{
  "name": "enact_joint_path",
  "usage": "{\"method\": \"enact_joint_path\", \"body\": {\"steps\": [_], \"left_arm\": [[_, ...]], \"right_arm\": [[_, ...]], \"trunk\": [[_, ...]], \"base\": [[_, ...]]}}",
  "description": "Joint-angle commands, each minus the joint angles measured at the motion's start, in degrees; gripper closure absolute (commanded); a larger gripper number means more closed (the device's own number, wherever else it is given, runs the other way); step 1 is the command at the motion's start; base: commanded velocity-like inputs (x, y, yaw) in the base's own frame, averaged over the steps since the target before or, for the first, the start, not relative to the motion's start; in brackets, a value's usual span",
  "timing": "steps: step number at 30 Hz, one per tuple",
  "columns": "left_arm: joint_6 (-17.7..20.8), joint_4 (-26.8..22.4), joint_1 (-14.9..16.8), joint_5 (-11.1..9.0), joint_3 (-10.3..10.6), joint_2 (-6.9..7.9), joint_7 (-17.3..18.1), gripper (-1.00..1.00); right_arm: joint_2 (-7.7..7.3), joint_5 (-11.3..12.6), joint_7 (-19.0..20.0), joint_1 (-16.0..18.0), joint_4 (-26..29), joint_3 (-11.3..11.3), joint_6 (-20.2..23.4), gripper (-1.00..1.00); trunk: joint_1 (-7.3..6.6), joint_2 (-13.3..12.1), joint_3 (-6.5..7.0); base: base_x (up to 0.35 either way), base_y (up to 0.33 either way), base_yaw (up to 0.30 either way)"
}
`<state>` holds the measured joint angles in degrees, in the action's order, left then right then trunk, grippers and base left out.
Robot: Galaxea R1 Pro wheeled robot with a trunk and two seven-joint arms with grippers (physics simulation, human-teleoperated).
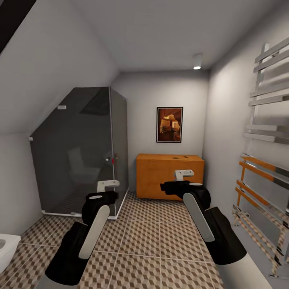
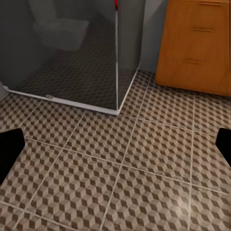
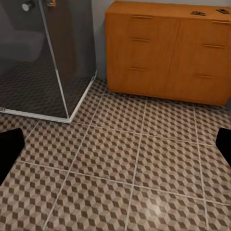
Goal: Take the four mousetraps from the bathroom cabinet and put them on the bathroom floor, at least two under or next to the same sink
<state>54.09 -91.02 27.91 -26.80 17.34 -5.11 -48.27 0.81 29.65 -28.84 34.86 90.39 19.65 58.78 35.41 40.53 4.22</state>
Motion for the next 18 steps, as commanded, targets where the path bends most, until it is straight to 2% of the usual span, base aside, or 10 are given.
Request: {"method": "enact_joint_path", "body": {"steps": [1, 18], "left_arm": [[0.1, 0.0, 0.0, -0.5, 0.3, -0.02, -0.6, -1.0], [0.1, 0.0, 0.0, -0.5, 1.2, -0.02, -0.7, -1.0]], "right_arm": [[-0.01, 0.6, -0.6, 0.0, 0.0, 0.0, 0.1, -1.0], [-0.02, 0.8, -0.5, 0.0, -0.1, 0.0, 0.2, -1.0]], "trunk": [[0.04, 0.0, -0.1], [0.04, 0.0, -1.64]], "base": [[0.215, -0.201, -0.006], [0.192, -0.183, -0.002]]}}
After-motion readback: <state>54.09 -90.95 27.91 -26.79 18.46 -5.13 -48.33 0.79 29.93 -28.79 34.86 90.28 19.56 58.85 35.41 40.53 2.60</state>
